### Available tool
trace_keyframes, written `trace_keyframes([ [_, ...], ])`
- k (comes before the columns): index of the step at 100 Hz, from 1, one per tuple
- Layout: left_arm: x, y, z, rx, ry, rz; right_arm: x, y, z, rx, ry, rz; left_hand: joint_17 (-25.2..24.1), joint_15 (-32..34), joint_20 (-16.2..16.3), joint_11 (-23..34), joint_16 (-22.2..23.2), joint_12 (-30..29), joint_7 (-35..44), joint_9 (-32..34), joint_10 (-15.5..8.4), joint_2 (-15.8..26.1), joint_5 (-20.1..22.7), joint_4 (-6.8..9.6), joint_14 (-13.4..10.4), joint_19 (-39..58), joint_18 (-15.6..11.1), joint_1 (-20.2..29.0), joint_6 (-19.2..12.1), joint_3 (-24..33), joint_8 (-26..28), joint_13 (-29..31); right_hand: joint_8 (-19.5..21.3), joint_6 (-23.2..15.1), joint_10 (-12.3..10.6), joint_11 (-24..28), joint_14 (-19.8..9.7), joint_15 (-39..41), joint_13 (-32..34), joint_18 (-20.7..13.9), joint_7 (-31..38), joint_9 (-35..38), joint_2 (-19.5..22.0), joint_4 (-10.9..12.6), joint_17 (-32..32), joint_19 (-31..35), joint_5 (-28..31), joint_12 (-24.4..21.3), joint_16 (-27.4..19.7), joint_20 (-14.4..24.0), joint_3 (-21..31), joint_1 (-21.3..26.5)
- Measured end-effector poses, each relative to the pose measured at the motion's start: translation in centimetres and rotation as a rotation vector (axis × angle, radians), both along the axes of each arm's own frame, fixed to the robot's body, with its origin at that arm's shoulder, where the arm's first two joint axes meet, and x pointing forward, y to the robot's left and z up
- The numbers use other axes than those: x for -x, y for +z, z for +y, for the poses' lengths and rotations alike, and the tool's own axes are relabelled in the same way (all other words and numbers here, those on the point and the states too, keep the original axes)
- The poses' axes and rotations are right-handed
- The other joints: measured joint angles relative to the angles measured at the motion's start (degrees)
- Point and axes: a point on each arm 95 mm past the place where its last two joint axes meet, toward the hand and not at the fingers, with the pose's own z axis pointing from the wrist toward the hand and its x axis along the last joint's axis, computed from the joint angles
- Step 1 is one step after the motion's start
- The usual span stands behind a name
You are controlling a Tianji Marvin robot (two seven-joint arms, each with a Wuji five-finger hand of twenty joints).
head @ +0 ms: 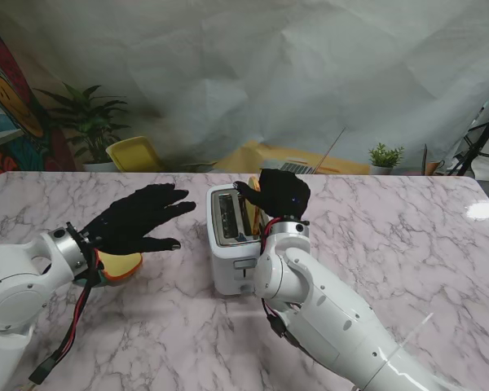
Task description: Toast the toast slices
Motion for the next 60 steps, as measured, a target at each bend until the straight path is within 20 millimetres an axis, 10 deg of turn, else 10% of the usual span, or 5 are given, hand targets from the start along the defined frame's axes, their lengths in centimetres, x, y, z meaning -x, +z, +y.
trace_keyframes([
  [36, -0.1, 0.0, -0.2, 0.003, -0.003, -0.004, 1.0, -0.3, -0.1, -0.02, 0.011, 0.017, 0.0, 0.0, 0.0, 0.0, 0.0, 0.0, 0.0, 0.0, 0.0, 0.0, 0.0, 0.0, 0.0, 0.0, 0.0, 0.0, 0.0, 0.0, 0.0, 0.0, 0.0, 0.0, 0.5, -0.5, 0.6, 0.0, 0.0, 0.1, -0.7, 0.0, 2.7, 0.0, 0.0, 0.0, 0.0, -0.1, 0.0, 0.0, -0.2, -0.6],
  [47, -0.2, 0.0, -0.2, 0.003, -0.002, -0.005, 1.3, -0.4, -0.2, -0.037, 0.003, -0.01, 0.0, 0.0, 0.0, 0.0, 0.0, 0.0, 0.0, 0.0, 0.0, 0.0, 0.0, 0.0, 0.0, 0.0, 0.0, 0.0, 0.0, 0.0, 0.0, 0.0, -0.4, 0.0, 0.5, -0.6, 0.7, 0.6, 0.0, 0.1, -1.2, 1.0, 3.1, 1.5, 0.1, 0.0, 2.3, -0.7, 0.3, 0.0, -5.2, 11.5],
  [60, -0.2, 0.0, -0.2, 0.002, 0.0, -0.007, 1.6, -0.5, -0.1, -0.027, 0.014, -0.036, 0.0, 0.0, 0.0, 0.0, 0.0, 0.0, 0.0, 0.0, 0.0, 0.0, 0.0, 0.0, 0.0, 0.0, 0.0, 0.0, 0.0, 0.0, 0.0, 0.0, -11.5, -0.1, 0.3, -0.6, 0.6, 3.1, 0.0, 0.1, 5.1, 1.7, -5.3, -5.1, 0.6, 0.0, 2.1, -0.7, 0.9, 0.0, 13.7, 12.6],
])
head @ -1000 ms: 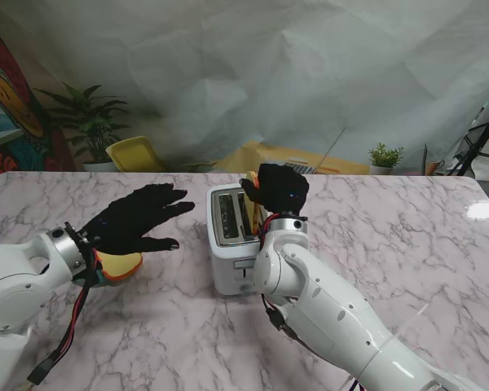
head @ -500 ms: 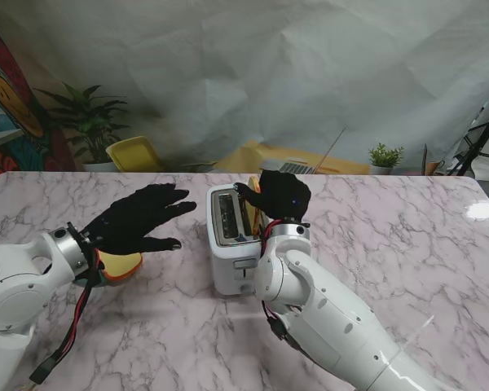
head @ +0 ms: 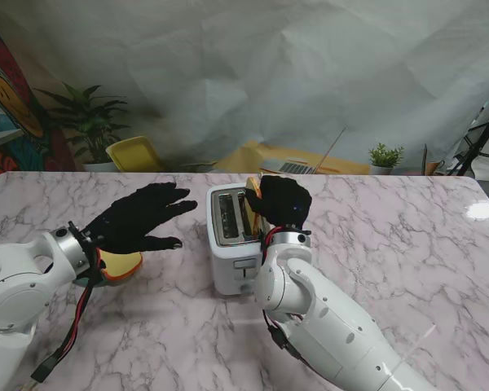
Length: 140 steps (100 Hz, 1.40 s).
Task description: Toast the toast slices
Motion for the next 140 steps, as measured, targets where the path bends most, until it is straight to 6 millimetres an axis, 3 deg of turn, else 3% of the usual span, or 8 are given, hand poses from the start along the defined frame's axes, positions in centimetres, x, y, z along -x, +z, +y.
trace_keyframes([
  [6, 0.0, 0.0, 0.0, 0.0, 0.001, -0.001, 0.1, 0.0, 0.0, 0.005, 0.009, -0.003, 0.0, 0.0, 0.0, 0.0, 0.0, 0.0, 0.0, 0.0, 0.0, 0.0, 0.0, 0.0, 0.0, 0.0, 0.0, 0.0, 0.0, 0.0, 0.0, 0.0, -0.2, 0.8, 0.0, 0.0, 0.0, 0.3, 0.0, -0.1, 0.8, 0.1, -0.1, -1.1, 0.3, 0.1, -0.3, 0.1, 0.7, 0.0, 2.5, 0.0],
  [32, -0.1, 0.0, 0.0, -0.003, 0.001, -0.003, 1.1, -0.2, 0.4, 0.034, 0.022, -0.084, 0.0, 0.0, 0.0, 0.0, 0.0, 0.0, 0.0, 0.0, 0.0, 0.0, 0.0, 0.0, 0.0, 0.0, 0.0, 0.0, 0.0, 0.0, 0.0, 0.0, -1.6, 3.3, 0.0, 0.8, -0.3, 4.4, 0.3, -1.3, 1.5, 1.3, -2.4, -1.2, 3.1, 0.8, 0.4, 0.7, 1.4, 0.0, 7.2, 0.0],
  [59, -0.1, 0.0, -0.1, -0.003, -0.002, -0.004, 1.2, -0.1, 0.4, 0.038, 0.005, -0.092, 0.0, 0.0, 0.0, 0.0, 0.0, 0.0, 0.0, 0.0, 0.0, 0.0, 0.0, 0.0, 0.0, 0.0, 0.0, 0.0, 0.0, 0.0, 0.0, 0.0, -3.0, 3.6, 0.1, 1.3, -0.3, 5.4, 0.4, -1.4, 1.5, 1.5, -2.9, -1.2, 3.7, 1.2, 0.9, 0.7, 1.9, -0.1, 7.3, 0.0],
  [104, -0.1, 0.0, -0.1, -0.006, -0.003, -0.002, -0.9, 0.7, 1.8, 0.003, -0.005, -0.072, 0.0, 0.0, 0.0, 0.0, 0.0, 0.0, 0.0, 0.0, 0.0, 0.0, 0.0, 0.0, 0.0, 0.0, 0.0, 0.0, 0.0, 0.0, 0.0, 0.0, -3.0, 3.7, 0.1, 1.3, -0.3, 5.3, 0.6, -1.5, 1.5, 1.8, -3.0, -1.2, 4.1, 1.3, 0.9, 0.6, 1.9, -0.7, 7.3, 0.0],
  [140, -0.1, 0.0, -0.2, -0.005, -0.003, -0.001, -1.2, 0.8, 2.0, -0.002, 0.001, -0.049, 0.0, 0.0, 0.0, 0.0, 0.0, 0.0, 0.4, 0.0, 0.0, 0.0, 0.6, 0.0, 0.0, 0.0, 0.0, 0.0, 0.0, 0.0, 0.0, 0.0, -3.0, 3.7, 0.1, 1.3, -0.3, 5.3, 0.6, -1.5, 1.5, 1.8, -3.0, -1.2, 4.1, 1.3, 0.9, 0.6, 1.9, -0.8, 7.3, 0.0],
])
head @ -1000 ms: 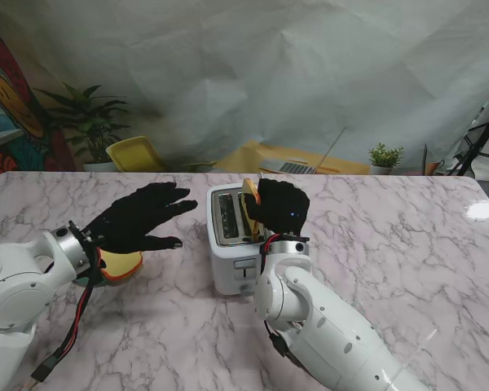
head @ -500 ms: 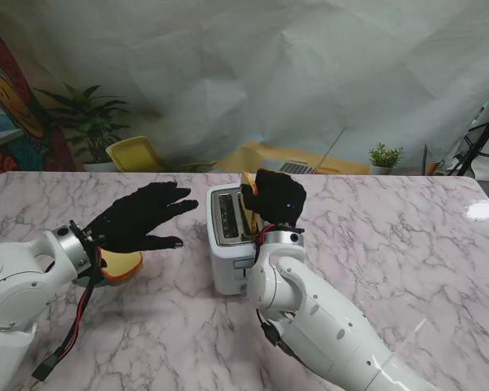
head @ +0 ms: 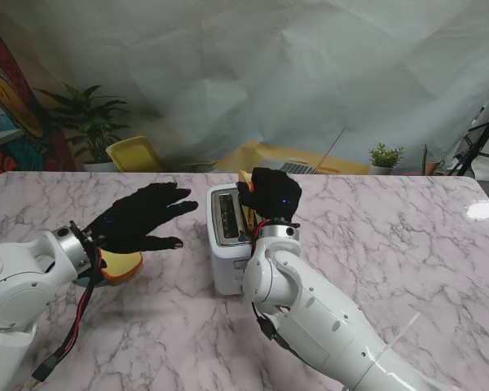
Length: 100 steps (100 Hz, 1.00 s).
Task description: Toast the toast slices
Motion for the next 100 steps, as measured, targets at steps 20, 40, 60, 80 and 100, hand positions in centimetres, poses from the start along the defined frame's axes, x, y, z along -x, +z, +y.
trace_keyframes([
  [20, 0.0, 0.0, 0.0, 0.0, -0.001, 0.0, 0.2, -0.1, 0.8, -0.007, 0.043, 0.006, 0.0, 0.0, 0.0, 0.0, 0.0, 0.0, 0.0, 0.0, 0.0, 0.0, 0.0, 0.0, 0.0, 0.0, 0.0, 0.0, 0.0, 0.0, 0.0, 0.0, 0.0, 0.0, 0.0, 0.0, 0.0, 0.0, 0.0, -0.1, 0.0, 0.0, -0.5, 0.0, 0.0, 0.0, 0.5, 0.0, 0.0, 0.0, 0.0, 0.0],
  [40, 0.0, 0.0, 0.0, -0.001, -0.001, 0.0, 0.4, -0.1, 1.5, -0.012, 0.079, 0.006, 0.0, 0.0, 0.0, 0.0, 0.0, 0.0, 0.0, 0.0, 0.0, 0.0, 0.0, 0.0, 0.0, 0.0, 0.0, 0.0, 0.0, 0.0, 0.0, 0.0, 0.0, 0.0, 0.0, 0.0, 0.0, 0.0, 0.0, -0.5, 0.0, 0.0, -0.6, 0.0, 0.0, 0.0, 0.5, 0.0, 0.0, -0.1, 0.0, 0.0],
  [60, 0.0, 0.0, 0.0, 0.0, 0.0, 0.0, 0.4, -0.2, 2.0, -0.03, 0.103, 0.018, 0.0, 0.0, 0.0, 0.0, 0.0, 0.0, 0.0, 0.0, 0.0, 0.0, 0.0, 0.0, 0.0, 0.0, 0.0, 0.0, 0.0, 0.0, 0.0, 0.0, 0.0, 0.0, 0.0, 0.0, 0.0, 0.0, 0.0, -0.5, 0.0, 0.0, -0.6, 0.0, 0.0, 0.0, 0.6, 0.0, 0.0, -0.1, -0.1, 0.0],
  [80, 0.0, 0.0, 0.0, 0.002, 0.001, -0.003, 0.5, -0.1, 2.4, -0.041, 0.138, 0.063, 0.0, 0.0, 0.0, 0.0, 0.0, 0.0, 0.0, 0.0, 0.0, 0.0, 0.0, 0.0, 0.0, 0.0, 0.0, 0.0, 0.0, 0.0, 0.0, 0.0, 0.0, 0.0, 0.0, 0.0, 0.0, 0.0, 0.0, -0.5, -0.4, 0.0, -0.6, -0.2, -0.1, 0.0, 0.6, 0.0, 0.0, -0.4, -0.2, 0.0],
  [100, 0.0, 0.0, 0.0, 0.002, 0.001, -0.003, 0.6, 0.0, 2.2, -0.034, 0.097, 0.097, 0.0, 0.0, 0.0, 0.0, 0.0, 0.0, 0.0, 0.0, 0.0, 0.0, 0.0, 0.0, 0.0, 0.0, 0.0, 0.0, 0.0, 0.0, 0.0, 0.0, 0.0, -0.8, 0.0, 0.0, 0.0, 0.0, 0.0, -0.5, -0.5, 0.0, -0.6, -0.3, -0.5, 0.0, 0.6, -0.1, 0.0, -0.5, -0.7, -0.6],
])
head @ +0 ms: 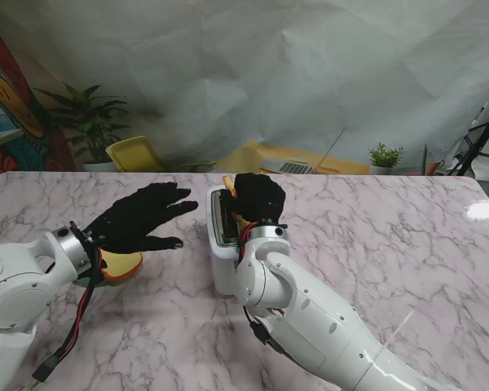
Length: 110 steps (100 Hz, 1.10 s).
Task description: Toast the toast slices
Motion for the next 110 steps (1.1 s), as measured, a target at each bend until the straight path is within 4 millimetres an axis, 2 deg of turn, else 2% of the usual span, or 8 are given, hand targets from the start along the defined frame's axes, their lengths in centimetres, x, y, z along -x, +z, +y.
trace_keyframes([
  [63, -0.2, 0.1, -0.3, 0.008, -0.005, -0.017, 0.3, 0.1, -0.6, -0.007, -0.027, 0.065, 0.0, 0.0, 0.0, 0.0, 0.0, 0.0, 0.0, 0.0, 0.0, 0.0, 0.0, 0.0, 0.0, 0.0, 0.0, 0.0, 0.0, 0.0, 0.0, 0.0, 0.0, 0.0, 0.0, 0.0, 0.0, -0.1, 0.0, 0.1, -0.8, 0.0, 0.0, 0.0, -0.8, 0.0, 0.0, -0.5, 0.0, 0.0, -0.2, 0.0],
  [77, -0.2, 0.1, -0.3, 0.009, -0.006, -0.017, 0.6, 0.1, -1.1, 0.019, -0.027, 0.07, 0.0, 0.0, 0.0, 0.0, 0.0, 0.0, 0.0, 0.0, 0.0, 0.0, 0.0, 0.0, 0.0, 0.0, 0.0, 0.0, 0.0, 0.0, 0.0, 0.0, 0.0, -0.1, 0.0, -3.3, 0.0, -4.4, -0.2, 0.7, -1.7, -0.1, 0.6, 0.0, -2.1, 0.0, -1.0, -1.7, -1.7, 0.0, -1.7, -1.5],
  [82, -0.3, 0.1, -0.4, 0.009, -0.007, -0.017, 0.8, 0.0, -1.3, 0.034, -0.025, 0.067, 0.0, 0.0, 0.0, 0.0, 0.0, 0.0, 0.0, 0.0, 0.0, 0.0, 0.0, 0.0, 0.0, 0.0, 0.0, 0.0, 0.0, 0.0, 0.0, 0.0, 1.7, -0.1, -0.1, -3.7, 0.0, -6.3, -0.6, 0.8, -3.1, -0.9, 0.7, 0.1, -2.9, -0.1, -2.2, -1.8, -2.7, 0.0, -3.1, -2.0],
  [94, -0.3, 0.1, -0.4, 0.008, -0.009, -0.017, 1.2, 0.0, -1.7, 0.083, -0.03, 0.05, 0.0, 0.0, 0.0, 0.0, 0.0, 0.0, 0.0, 0.0, 0.0, 0.0, 0.0, 0.0, 0.0, 0.0, 0.0, 0.0, 0.0, 0.0, 0.0, 0.0, 6.1, 0.0, -0.1, -4.7, 0.0, -12.9, -0.7, 1.1, -6.2, -4.5, 1.3, 2.9, -4.9, -0.9, -5.4, -1.8, -5.0, 0.0, -5.2, -4.3],
  [100, -0.4, 0.2, -0.5, 0.009, -0.009, -0.019, 1.3, 0.0, -2.0, 0.092, -0.037, 0.048, 0.0, 0.0, 0.0, 0.0, 0.0, 0.0, 0.0, 0.0, 0.0, 0.0, 0.0, 0.0, 0.0, 0.0, 0.0, 0.0, 0.0, 0.0, 0.0, 0.0, 10.6, 0.0, -0.1, -4.7, -0.1, -15.6, -0.7, 1.2, -8.2, -6.0, 2.4, 4.6, -5.9, -1.4, -6.6, -1.8, -5.0, 0.6, -6.0, -4.8],
  [110, -0.4, 0.2, -0.5, 0.009, -0.008, -0.022, 1.6, -0.5, -2.4, 0.098, -0.049, 0.059, 0.0, 0.0, 0.0, 0.0, 0.0, 0.0, 0.0, 0.0, 0.0, 0.0, 0.0, 0.0, 0.0, 0.0, 0.0, 0.0, 0.0, 0.0, 0.0, 0.0, 13.3, 1.3, 0.4, -4.7, -0.1, -19.7, -0.7, 1.2, -9.0, -8.5, 2.5, 5.2, -7.3, -1.9, -8.6, -1.8, -7.0, 1.2, -7.4, -4.9],
])
